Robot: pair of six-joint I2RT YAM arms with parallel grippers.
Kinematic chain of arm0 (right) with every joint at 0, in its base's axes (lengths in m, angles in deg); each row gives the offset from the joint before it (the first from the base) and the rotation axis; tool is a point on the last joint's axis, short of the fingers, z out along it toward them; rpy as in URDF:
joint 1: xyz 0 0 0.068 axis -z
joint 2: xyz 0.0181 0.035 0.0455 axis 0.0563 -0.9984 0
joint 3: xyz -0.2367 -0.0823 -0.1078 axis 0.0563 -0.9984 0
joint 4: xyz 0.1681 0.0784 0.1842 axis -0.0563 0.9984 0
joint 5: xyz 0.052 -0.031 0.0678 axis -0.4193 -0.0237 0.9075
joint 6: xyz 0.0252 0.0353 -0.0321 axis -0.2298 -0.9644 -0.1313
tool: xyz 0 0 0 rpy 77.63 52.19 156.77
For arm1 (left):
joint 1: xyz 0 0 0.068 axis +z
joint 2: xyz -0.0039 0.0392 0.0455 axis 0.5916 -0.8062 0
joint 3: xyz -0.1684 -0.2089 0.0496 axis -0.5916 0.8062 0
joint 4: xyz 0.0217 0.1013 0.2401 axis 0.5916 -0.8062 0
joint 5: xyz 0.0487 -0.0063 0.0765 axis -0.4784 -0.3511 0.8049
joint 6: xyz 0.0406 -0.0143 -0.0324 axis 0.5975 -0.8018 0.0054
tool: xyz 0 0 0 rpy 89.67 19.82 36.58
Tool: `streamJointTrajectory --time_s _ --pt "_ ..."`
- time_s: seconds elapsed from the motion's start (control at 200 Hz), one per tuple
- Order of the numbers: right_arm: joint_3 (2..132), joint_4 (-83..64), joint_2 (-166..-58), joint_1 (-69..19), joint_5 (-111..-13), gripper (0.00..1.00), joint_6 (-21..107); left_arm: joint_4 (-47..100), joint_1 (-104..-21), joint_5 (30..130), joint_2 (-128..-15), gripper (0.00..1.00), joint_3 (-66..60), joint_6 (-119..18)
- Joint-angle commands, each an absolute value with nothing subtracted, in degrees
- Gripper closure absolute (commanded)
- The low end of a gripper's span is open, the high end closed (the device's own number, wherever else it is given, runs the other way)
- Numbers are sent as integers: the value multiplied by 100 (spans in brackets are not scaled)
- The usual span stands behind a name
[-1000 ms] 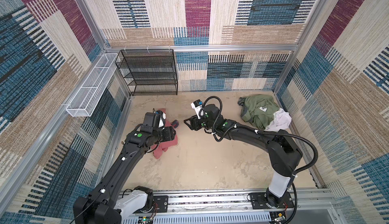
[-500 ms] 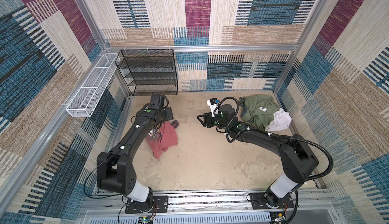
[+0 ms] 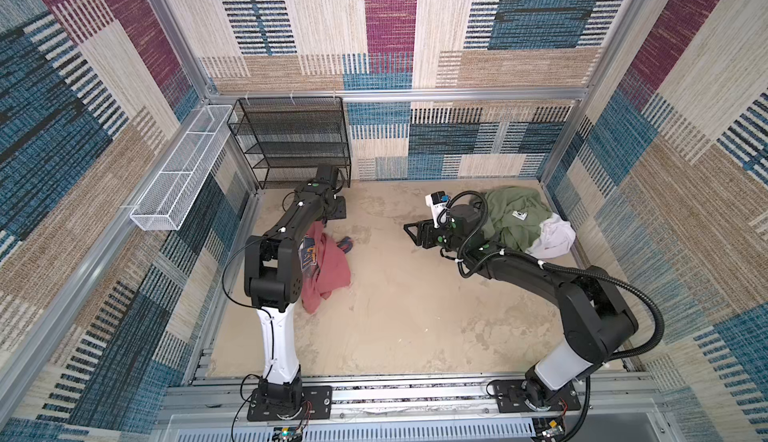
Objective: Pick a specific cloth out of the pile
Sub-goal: 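Draw the right gripper back while the left gripper reaches to the pink shirt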
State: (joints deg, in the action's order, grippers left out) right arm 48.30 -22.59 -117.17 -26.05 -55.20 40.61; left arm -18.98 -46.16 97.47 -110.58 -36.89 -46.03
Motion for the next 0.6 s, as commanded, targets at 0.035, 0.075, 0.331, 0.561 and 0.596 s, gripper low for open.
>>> streamJointTrajectory --time_s 0.035,0.075,0.331,0.561,0.596 --pt "4892 -2466 -11581 -2549 -5418 37 4115 -2226 -4579 9956 -11156 39 -3718 -4439" --pt "4909 -2434 -11576 -2549 -5386 37 4134 -2203 -4559 9941 -11176 39 -3707 -4404" --pt "4903 -2435 -11644 -2540 -5266 38 4144 -2023 -4370 9961 -11369 40 -3716 -4377" --pt "4868 -2430 -11618 -2518 -5346 38 4182 -1681 -4247 9729 -11495 40 -3730 -4415" --pt "4869 -2424 -11616 -2504 -5358 38 4186 -1659 -4243 9696 -11515 40 -3773 -4423"
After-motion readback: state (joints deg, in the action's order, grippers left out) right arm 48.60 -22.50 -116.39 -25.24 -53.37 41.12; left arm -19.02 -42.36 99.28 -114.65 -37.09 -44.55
